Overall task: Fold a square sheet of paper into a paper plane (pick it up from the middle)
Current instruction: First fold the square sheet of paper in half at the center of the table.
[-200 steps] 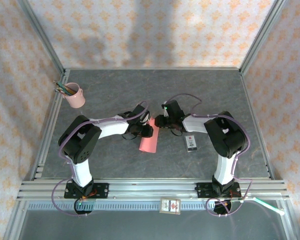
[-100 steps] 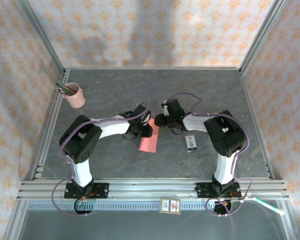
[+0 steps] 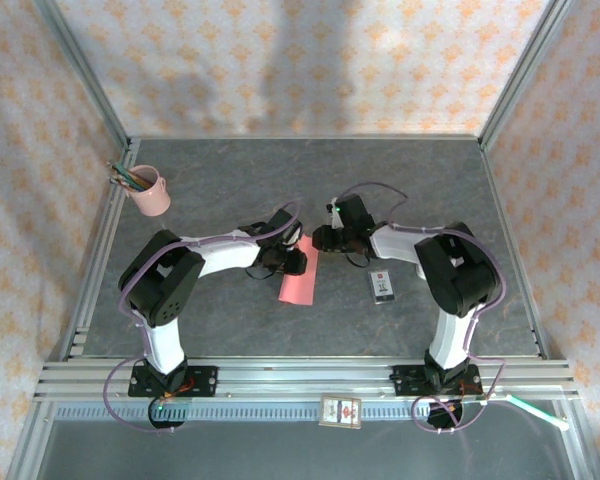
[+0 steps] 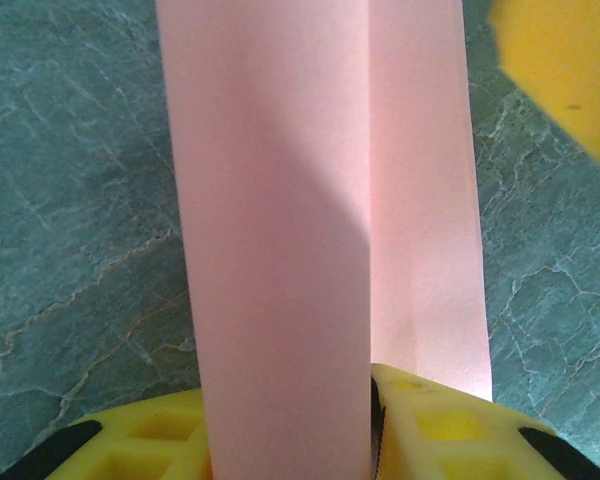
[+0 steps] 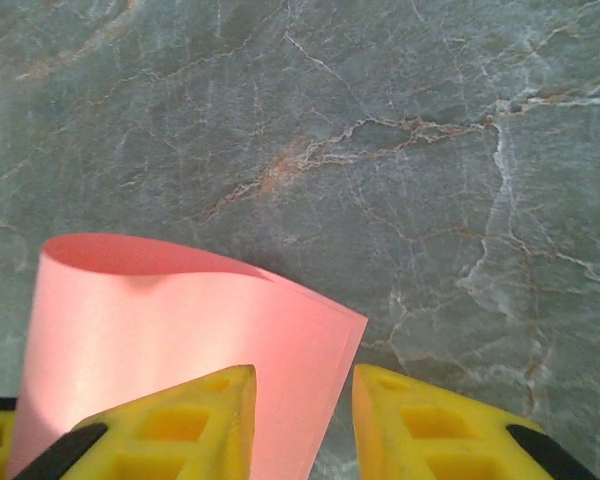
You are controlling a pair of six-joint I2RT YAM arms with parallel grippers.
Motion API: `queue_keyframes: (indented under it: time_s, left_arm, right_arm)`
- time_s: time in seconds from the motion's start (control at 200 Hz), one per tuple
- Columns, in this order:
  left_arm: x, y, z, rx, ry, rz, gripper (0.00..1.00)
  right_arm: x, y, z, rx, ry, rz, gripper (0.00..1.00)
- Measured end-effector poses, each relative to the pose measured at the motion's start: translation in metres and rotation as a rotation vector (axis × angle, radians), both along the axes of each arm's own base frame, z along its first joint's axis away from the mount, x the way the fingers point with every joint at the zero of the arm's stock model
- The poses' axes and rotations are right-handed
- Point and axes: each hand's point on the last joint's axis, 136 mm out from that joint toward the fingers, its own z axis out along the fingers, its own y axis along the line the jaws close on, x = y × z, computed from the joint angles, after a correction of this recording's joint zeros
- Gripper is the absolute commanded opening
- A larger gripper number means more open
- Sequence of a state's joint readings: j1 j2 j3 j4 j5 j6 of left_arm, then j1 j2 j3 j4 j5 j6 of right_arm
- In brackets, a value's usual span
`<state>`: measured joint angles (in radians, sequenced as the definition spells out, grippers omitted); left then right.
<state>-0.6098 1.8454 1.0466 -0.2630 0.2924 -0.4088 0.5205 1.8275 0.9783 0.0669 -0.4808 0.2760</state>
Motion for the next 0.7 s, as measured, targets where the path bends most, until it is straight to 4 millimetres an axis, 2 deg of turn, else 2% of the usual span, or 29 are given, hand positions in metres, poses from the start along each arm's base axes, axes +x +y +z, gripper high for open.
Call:
queue_keyframes:
  time_s: [0.125, 0.345, 0.496, 0.701]
  left_arm:
    - [0.0, 0.0, 0.0, 0.0, 0.001, 0.0, 0.39]
    - [0.0, 0.0, 0.0, 0.004, 0.004, 0.0, 0.39]
    - [0.0, 0.0, 0.0, 0.005, 0.003, -0.003, 0.39]
    - [0.0, 0.0, 0.0, 0.008, 0.001, -0.01, 0.39]
  right_arm:
    - [-0.006, 0.001, 0.006, 0.031, 0.007, 0.003, 0.3]
    - [-0.017, -0.003, -0.005, 0.031, 0.05, -0.004, 0.3]
    - [-0.017, -0.004, -0.005, 0.025, 0.05, -0.007, 0.3]
    - [-0.017, -0.008, 0.007, 0.021, 0.021, -0.019, 0.3]
